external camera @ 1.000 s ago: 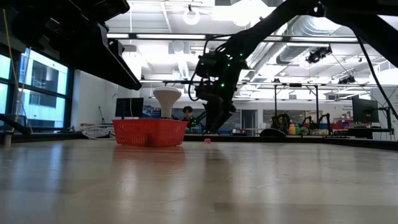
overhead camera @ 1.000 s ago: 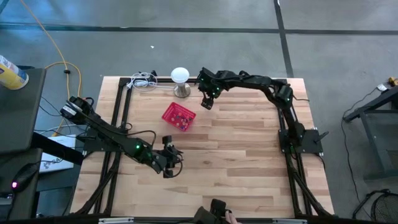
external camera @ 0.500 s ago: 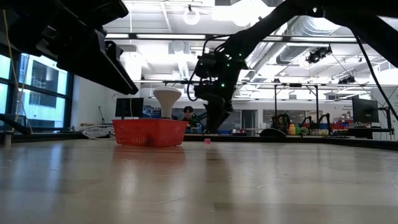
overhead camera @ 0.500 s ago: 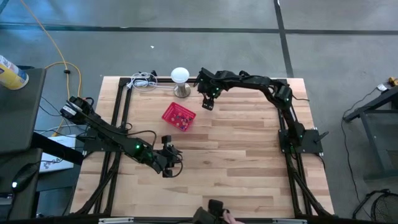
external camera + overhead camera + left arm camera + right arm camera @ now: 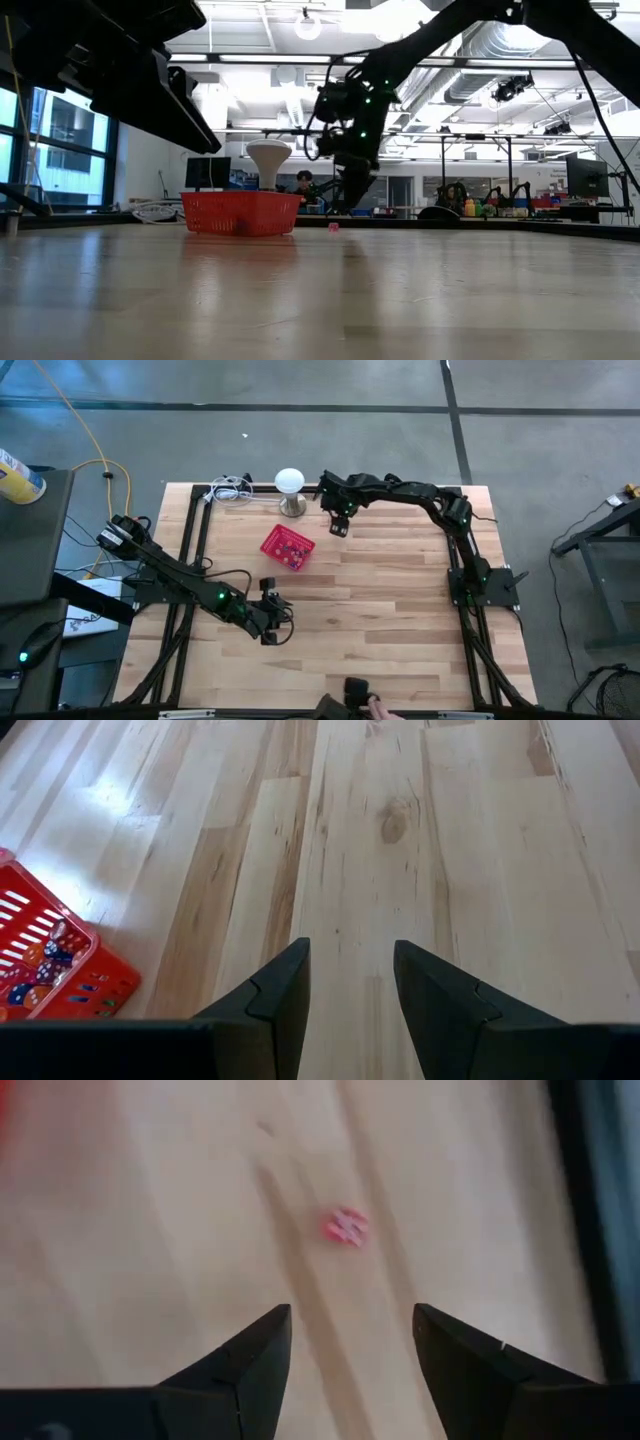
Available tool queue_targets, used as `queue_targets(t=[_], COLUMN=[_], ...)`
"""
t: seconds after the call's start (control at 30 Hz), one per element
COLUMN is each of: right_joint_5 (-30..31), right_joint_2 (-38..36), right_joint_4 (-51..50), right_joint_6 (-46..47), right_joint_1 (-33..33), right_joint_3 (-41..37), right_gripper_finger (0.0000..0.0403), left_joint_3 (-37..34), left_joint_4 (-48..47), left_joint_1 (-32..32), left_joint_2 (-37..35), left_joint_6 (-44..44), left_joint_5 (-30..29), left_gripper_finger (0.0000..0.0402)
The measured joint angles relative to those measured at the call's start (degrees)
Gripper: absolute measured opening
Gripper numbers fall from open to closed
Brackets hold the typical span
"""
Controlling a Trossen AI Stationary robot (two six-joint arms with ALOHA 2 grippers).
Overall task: Pick & Place Dice
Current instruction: Put the pink die into the red basket
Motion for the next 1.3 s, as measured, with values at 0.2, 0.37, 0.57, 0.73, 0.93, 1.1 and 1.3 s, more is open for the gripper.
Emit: queue_targets(t=[0.2,0.37,0.57,0.73,0.93,1.1,1.3], right_joint_5=[-4.07,-16.39,-4.02,-3.46,-4.47,-4.69,-2.62], right_joint_2=[-0.92,-0.92,-0.42,-0.37,-0.37,-0.35,-0.33], right_joint_4=[-4.55,3.54,12.02,12.86,12.41,11.03,7.17], right_joint_6=[4.81,8.65,9.02,7.42,7.88,9.12,9.09], right_joint_1=[-1.64,-1.99,0.42,1.28,0.18,-0.37,-1.26], right_joint_3=[-0.45,-2.48,-3.27,-3.28,-3.28,-1.97,-1.9], right_gripper_finger=[0.0201,0.0201,0.0201,0.0201,0.0201,0.0201,0.0201], left_joint_3=[0.0,0.0,0.0,-0.02,-0.02,-0.02,-0.02], left_joint_4=[-1.17,-1.72,-1.96,-2.14,-2.14,-1.75,-1.48], left_joint_1=[-0.01,-0.01,-0.02,0.0,0.0,-0.01,0.0], left_joint_2=[0.01,0.01,0.02,0.0,0.02,0.02,0.02], left_joint_6=[0.0,0.0,0.0,-0.06,-0.02,-0.02,0.61], left_joint_5=[0.0,0.0,0.0,0.13,0.13,0.13,0.13], left_gripper_finger=[0.0139,0.0139,0.0139,0.0139,0.0139,0.0139,0.0139])
